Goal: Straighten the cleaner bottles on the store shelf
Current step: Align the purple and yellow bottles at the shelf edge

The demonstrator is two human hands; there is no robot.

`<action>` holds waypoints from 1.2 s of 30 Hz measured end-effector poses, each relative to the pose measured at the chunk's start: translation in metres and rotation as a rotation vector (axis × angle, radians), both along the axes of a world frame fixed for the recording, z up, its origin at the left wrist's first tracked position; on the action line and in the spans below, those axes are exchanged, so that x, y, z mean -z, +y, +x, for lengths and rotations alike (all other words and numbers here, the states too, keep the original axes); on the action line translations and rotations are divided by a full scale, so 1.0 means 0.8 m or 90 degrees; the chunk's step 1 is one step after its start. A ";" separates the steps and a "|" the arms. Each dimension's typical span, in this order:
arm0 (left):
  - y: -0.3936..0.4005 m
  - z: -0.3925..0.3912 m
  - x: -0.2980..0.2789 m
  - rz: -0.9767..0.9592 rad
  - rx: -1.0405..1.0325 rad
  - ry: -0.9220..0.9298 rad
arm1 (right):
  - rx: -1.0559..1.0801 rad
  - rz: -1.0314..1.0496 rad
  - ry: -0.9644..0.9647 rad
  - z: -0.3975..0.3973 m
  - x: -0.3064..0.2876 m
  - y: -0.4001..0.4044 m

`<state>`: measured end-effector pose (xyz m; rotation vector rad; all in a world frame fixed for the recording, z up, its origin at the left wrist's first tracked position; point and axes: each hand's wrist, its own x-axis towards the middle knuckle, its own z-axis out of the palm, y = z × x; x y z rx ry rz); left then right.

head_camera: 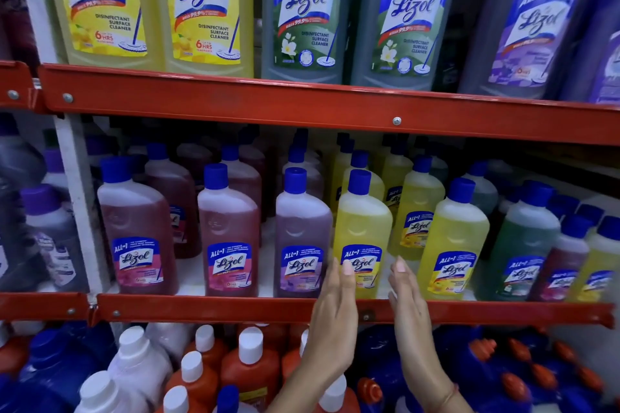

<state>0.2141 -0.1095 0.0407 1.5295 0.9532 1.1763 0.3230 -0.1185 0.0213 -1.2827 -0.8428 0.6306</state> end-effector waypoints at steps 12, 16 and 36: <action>0.004 0.016 0.004 -0.041 -0.036 -0.130 | -0.075 -0.011 -0.014 0.007 -0.008 0.001; 0.006 0.020 0.006 -0.072 -0.008 -0.114 | -0.059 -0.013 -0.002 0.019 -0.008 0.000; 0.022 -0.001 0.008 -0.135 0.060 -0.147 | -0.054 -0.012 -0.020 0.025 -0.011 0.000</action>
